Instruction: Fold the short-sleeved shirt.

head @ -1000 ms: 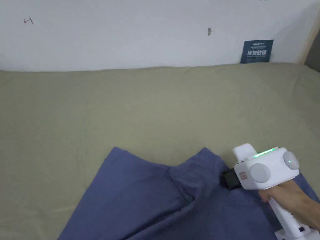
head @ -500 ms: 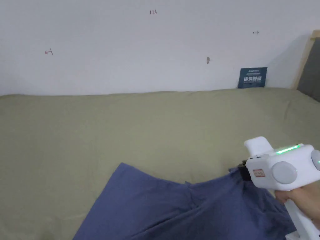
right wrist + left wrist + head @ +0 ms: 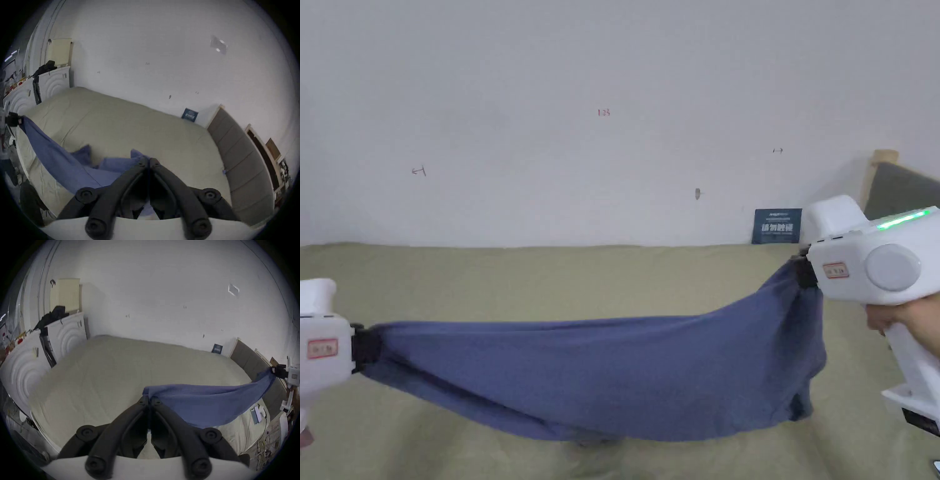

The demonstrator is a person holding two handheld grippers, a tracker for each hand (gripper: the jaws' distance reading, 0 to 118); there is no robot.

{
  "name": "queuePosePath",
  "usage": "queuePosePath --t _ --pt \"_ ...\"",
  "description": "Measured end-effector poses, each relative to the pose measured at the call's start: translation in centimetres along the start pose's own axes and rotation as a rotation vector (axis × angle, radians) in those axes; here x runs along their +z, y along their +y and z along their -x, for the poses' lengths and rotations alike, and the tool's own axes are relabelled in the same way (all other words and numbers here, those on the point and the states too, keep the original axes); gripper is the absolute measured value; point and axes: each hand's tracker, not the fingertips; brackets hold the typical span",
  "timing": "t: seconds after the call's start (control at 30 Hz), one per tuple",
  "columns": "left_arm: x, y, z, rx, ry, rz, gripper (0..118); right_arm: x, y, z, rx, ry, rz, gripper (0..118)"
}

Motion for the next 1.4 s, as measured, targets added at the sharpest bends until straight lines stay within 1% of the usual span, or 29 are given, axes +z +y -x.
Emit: queuePosePath --t 0.17,0.3,0.37,0.53,0.63,0.77,0.83,0.93,1.0,1.1,1.17,1.27,1.33,1.4 --pt "-0.2 5.2 -1.1 -0.008 0.025 -0.024 2 0.3 3.7 -1.2 -0.019 -0.033 -0.04 0" --pt "-1.1 7.9 -2.4 -0.051 0.073 -0.045 2 -1.4 6.4 -1.3 0.003 -0.075 -0.06 0" --pt "-1.7 8.9 -2.9 -0.065 0.088 -0.058 2 -2.4 7.6 -1.2 0.008 -0.079 -0.064 0" --pt "-5.0 11.7 -3.8 -0.082 0.123 -0.066 1 -6.2 10.5 -1.4 0.031 -0.12 -0.065 0" --pt "-7.3 12.8 -4.2 -0.081 0.146 -0.072 1 -8.8 11.9 -1.7 0.025 -0.136 -0.068 0" --pt "-11.0 13.8 -4.6 -0.089 0.184 -0.087 1 -12.9 13.0 -1.6 0.046 -0.159 -0.064 0" --pt "-13.1 13.7 -4.7 -0.099 0.194 -0.085 1 -14.9 12.9 -1.4 0.037 -0.156 -0.065 0" --pt "-16.1 11.7 -4.7 -0.105 0.193 -0.055 1 -18.1 11.5 -0.6 0.018 -0.137 -0.036 0" --pt "-18.2 9.4 -4.6 -0.121 0.19 -0.013 1 -20.3 9.2 0.4 0.034 -0.118 0.003 0" --pt "-21.0 5.2 -4.4 -0.151 0.189 0.065 1 -23.2 4.7 1.9 0.044 -0.089 0.076 0" --pt "-22.4 2.1 -4.1 -0.158 0.172 0.126 1 -24.3 1.4 2.7 0.02 -0.059 0.129 0" --pt "-23.4 -2.6 -3.6 -0.173 0.16 0.188 1 -24.8 -3.7 3.9 0.013 -0.026 0.195 0" --pt "-23.0 -5.1 -3.1 -0.182 0.147 0.216 1 -24.0 -6.6 4.2 -0.008 -0.007 0.219 0" --pt "-22.1 -7.4 -2.5 -0.168 0.134 0.231 2 -22.3 -9.1 4.3 -0.057 0.001 0.227 0"
